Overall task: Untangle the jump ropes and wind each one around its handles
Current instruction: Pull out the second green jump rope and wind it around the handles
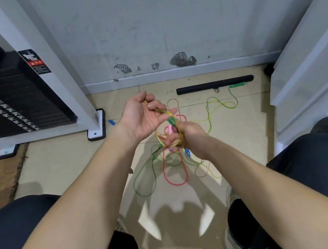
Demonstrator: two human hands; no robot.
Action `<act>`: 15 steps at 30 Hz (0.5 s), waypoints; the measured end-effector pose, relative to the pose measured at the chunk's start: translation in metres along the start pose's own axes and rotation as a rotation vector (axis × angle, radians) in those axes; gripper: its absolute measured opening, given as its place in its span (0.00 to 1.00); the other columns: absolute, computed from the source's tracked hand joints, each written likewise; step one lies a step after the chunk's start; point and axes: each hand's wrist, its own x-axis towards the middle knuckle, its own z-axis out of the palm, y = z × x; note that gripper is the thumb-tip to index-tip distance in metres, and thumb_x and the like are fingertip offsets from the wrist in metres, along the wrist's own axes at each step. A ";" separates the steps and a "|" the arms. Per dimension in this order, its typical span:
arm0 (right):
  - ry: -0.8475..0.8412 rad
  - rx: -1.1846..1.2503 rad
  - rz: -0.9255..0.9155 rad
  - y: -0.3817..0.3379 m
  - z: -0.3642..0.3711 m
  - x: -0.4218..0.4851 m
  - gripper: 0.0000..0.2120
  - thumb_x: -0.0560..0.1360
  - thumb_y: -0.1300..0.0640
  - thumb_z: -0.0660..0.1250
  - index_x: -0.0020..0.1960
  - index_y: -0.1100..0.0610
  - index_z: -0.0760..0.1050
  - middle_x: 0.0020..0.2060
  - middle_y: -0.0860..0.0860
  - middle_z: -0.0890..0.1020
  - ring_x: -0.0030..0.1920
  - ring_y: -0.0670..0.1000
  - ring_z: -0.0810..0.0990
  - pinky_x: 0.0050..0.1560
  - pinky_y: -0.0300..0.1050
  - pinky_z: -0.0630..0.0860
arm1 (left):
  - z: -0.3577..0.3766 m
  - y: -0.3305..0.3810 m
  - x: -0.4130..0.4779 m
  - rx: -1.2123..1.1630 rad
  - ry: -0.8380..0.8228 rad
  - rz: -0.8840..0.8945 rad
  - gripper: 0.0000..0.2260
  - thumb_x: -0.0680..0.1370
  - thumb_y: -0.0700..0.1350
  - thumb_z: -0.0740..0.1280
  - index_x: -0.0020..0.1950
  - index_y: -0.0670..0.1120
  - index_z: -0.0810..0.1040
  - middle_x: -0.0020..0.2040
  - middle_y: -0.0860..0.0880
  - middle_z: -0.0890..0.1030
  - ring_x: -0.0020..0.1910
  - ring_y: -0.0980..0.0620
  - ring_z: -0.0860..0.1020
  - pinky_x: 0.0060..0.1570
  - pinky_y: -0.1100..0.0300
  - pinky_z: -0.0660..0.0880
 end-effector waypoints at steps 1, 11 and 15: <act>0.009 -0.043 0.022 0.002 0.000 -0.001 0.12 0.85 0.53 0.55 0.45 0.56 0.69 0.25 0.50 0.76 0.28 0.53 0.71 0.31 0.44 0.66 | -0.003 0.005 0.002 0.035 0.063 0.037 0.19 0.85 0.53 0.51 0.37 0.48 0.66 0.27 0.50 0.64 0.27 0.51 0.69 0.41 0.43 0.83; -0.122 0.428 0.118 -0.057 -0.021 -0.010 0.18 0.86 0.47 0.51 0.39 0.52 0.62 0.24 0.46 0.59 0.19 0.43 0.53 0.20 0.34 0.48 | -0.091 -0.015 -0.005 0.985 0.180 -0.280 0.15 0.78 0.46 0.59 0.41 0.40 0.80 0.38 0.41 0.82 0.40 0.41 0.82 0.38 0.57 0.75; -0.259 0.555 0.138 -0.075 -0.006 -0.013 0.19 0.86 0.47 0.51 0.38 0.53 0.62 0.22 0.46 0.59 0.17 0.44 0.55 0.19 0.36 0.49 | -0.082 -0.060 0.016 1.631 0.094 0.052 0.40 0.67 0.50 0.76 0.76 0.52 0.62 0.66 0.51 0.69 0.65 0.50 0.68 0.66 0.54 0.67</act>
